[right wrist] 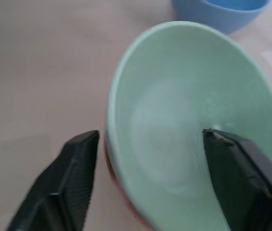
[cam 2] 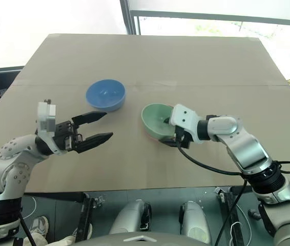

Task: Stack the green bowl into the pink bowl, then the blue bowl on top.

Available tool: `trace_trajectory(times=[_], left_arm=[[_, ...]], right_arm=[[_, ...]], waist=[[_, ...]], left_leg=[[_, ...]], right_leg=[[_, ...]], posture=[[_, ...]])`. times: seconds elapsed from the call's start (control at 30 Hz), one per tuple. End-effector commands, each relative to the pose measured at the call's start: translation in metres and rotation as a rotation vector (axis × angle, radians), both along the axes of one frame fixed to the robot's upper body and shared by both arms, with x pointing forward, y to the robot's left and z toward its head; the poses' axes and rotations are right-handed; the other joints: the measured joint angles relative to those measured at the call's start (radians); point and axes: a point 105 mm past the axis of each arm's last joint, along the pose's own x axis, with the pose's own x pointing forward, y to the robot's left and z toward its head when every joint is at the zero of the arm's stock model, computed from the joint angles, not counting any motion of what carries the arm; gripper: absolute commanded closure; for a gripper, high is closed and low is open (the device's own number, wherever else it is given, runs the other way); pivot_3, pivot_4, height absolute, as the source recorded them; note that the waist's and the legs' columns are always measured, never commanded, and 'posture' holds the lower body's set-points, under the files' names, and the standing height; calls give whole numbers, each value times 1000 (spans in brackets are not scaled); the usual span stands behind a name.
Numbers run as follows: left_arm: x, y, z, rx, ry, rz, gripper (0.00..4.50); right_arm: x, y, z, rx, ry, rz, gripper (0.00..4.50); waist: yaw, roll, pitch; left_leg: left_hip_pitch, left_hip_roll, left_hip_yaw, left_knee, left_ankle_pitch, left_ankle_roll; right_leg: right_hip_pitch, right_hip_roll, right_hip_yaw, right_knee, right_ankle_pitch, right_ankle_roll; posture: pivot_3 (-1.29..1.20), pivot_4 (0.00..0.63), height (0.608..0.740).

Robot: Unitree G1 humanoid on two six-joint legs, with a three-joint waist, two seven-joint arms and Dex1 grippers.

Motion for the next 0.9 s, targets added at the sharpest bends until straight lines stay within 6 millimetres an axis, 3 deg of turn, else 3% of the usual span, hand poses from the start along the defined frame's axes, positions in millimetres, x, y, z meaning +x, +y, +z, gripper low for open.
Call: trace_trajectory(times=[0.03, 0.27, 0.5, 0.67, 0.83, 0.87, 0.9], left_arm=[[10, 5, 9, 113, -113, 214, 0], [39, 5, 6, 298, -132, 464, 0], [72, -5, 7, 502, -182, 587, 0], [94, -13, -15, 663, -163, 645, 0], [102, -16, -30, 764, -166, 643, 0], [104, -17, -29, 762, -165, 655, 516], [106, -17, -28, 759, -165, 665, 723]], right_arm=[[-14, -8, 39, 143, -73, 13, 822], [-24, -13, 53, 269, -70, -13, 822], [-17, -11, 59, 330, -106, -59, 822], [-14, -12, 56, 339, -119, -90, 822], [-12, -13, 55, 347, -130, -107, 822], [-11, -15, 55, 344, -135, -110, 727], [-11, -15, 55, 343, -139, -113, 727]], waist=[[3, 0, 0], [21, -1, 0], [20, -1, 0], [21, -1, 0], [20, -1, 0], [20, -1, 0], [20, -1, 0]], left_leg=[[0, 0, 0, 0, 0, 0], [0, 0, 0, 0, 0, 0], [0, -1, 0, 0, 0, 0], [-1, -3, 0, -1, 0, 0], [-1, -4, 0, -1, 0, 0], [-1, -4, 0, -1, 0, 0], [-1, -4, 0, -1, 0, 0]], right_leg=[[0, 0, 0, 0, 0, 0], [1, 0, 0, 1, 0, 0], [0, 0, 0, 2, 0, 0], [0, 1, 1, 3, 0, 0], [0, 1, 0, 3, 0, 0], [0, 1, 0, 3, 0, 0], [-1, 1, 0, 3, 0, 0]], posture=[[0, 150, 740], [0, 150, 740], [0, 150, 740], [0, 150, 740], [0, 150, 740], [0, 150, 740], [0, 150, 740]])
